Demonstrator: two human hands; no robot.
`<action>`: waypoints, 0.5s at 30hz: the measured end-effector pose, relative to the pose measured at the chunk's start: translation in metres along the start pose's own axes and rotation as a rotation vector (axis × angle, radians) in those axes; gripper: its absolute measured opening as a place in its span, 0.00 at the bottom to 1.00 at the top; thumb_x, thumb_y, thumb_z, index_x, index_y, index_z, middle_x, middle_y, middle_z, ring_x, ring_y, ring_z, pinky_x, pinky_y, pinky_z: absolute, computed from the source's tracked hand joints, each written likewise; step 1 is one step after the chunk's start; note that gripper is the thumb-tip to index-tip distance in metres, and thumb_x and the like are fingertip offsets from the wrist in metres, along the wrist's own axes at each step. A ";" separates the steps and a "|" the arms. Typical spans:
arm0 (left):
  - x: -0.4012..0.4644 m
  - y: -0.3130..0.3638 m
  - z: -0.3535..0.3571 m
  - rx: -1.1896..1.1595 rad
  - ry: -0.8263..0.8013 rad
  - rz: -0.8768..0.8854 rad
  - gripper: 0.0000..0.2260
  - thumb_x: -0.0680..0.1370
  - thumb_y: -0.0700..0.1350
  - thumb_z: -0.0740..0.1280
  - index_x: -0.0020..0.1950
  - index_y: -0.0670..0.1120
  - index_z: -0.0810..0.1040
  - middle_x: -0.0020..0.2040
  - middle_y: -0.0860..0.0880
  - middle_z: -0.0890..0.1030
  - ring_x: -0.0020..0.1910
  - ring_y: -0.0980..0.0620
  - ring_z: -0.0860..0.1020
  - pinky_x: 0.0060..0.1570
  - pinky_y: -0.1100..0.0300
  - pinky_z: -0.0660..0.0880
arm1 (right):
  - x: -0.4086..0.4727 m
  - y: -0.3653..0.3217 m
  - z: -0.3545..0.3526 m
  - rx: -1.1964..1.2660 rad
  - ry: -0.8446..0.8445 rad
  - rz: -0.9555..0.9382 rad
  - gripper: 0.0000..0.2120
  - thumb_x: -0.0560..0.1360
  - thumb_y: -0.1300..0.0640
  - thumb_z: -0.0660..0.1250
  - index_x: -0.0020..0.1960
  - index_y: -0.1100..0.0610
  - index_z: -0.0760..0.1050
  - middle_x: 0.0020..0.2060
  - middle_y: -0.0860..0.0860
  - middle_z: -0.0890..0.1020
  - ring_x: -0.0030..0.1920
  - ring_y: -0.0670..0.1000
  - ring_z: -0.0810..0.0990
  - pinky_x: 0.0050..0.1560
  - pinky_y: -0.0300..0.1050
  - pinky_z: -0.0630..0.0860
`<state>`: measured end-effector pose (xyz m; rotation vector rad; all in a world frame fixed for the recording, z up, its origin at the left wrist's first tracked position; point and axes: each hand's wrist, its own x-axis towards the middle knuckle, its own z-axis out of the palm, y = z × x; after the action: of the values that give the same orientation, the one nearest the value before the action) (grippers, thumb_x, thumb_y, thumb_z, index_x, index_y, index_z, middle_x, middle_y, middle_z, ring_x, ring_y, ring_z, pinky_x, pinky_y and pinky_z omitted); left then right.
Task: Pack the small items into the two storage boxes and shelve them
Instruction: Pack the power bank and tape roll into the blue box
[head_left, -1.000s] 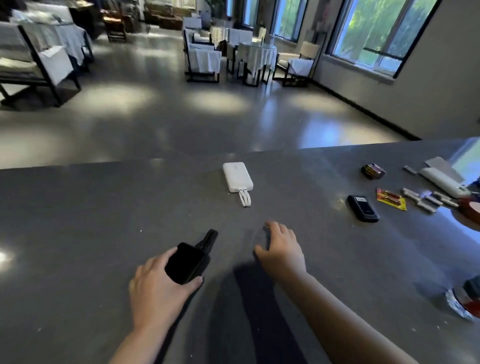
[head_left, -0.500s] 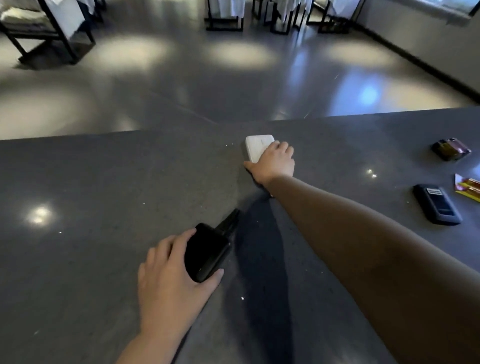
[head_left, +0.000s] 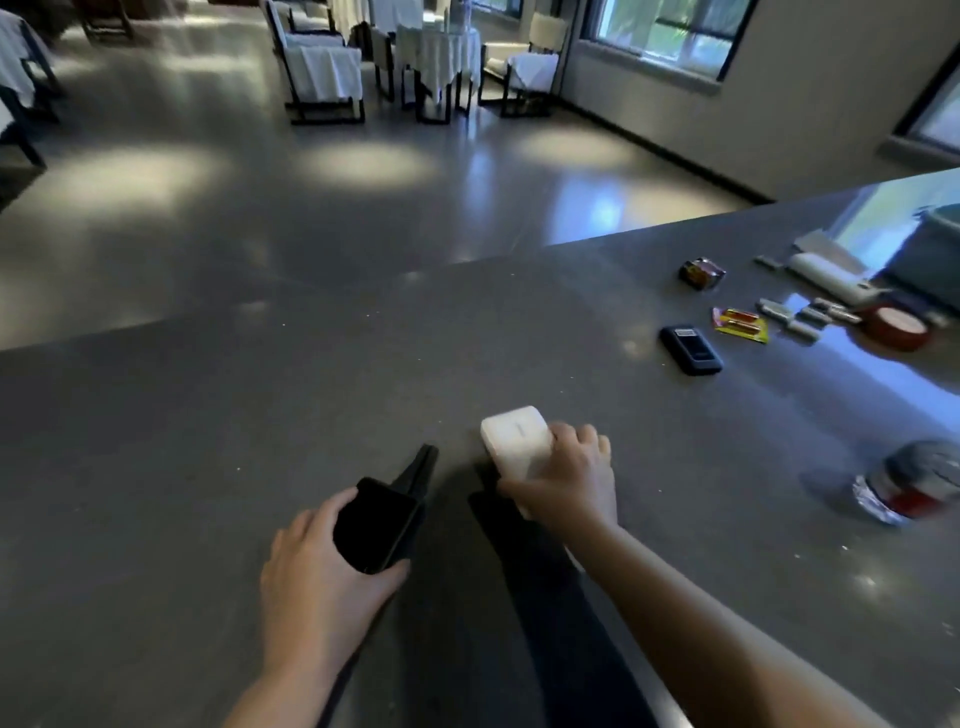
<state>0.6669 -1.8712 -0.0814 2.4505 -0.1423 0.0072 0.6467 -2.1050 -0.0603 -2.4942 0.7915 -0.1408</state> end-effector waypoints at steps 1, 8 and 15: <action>-0.010 0.003 0.001 -0.014 -0.019 0.021 0.35 0.56 0.54 0.80 0.62 0.55 0.74 0.55 0.50 0.77 0.55 0.46 0.73 0.54 0.50 0.72 | -0.018 0.010 -0.008 0.019 0.027 0.031 0.37 0.60 0.40 0.75 0.65 0.51 0.68 0.56 0.48 0.69 0.60 0.51 0.65 0.59 0.49 0.71; -0.069 0.046 0.018 -0.134 -0.137 0.264 0.37 0.54 0.53 0.81 0.62 0.56 0.75 0.54 0.53 0.76 0.56 0.48 0.72 0.54 0.54 0.69 | -0.131 0.081 -0.070 0.039 0.269 0.234 0.40 0.56 0.40 0.73 0.66 0.49 0.69 0.54 0.47 0.70 0.59 0.50 0.65 0.59 0.47 0.71; -0.135 0.137 0.057 -0.274 -0.309 0.497 0.36 0.55 0.52 0.81 0.61 0.58 0.74 0.50 0.59 0.72 0.56 0.53 0.70 0.53 0.59 0.67 | -0.226 0.167 -0.135 0.029 0.458 0.388 0.40 0.52 0.40 0.70 0.63 0.48 0.70 0.50 0.45 0.70 0.54 0.47 0.64 0.51 0.43 0.70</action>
<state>0.5169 -1.9992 -0.0446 2.0719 -0.8281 -0.1619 0.3420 -2.1541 -0.0154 -2.2520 1.4287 -0.5914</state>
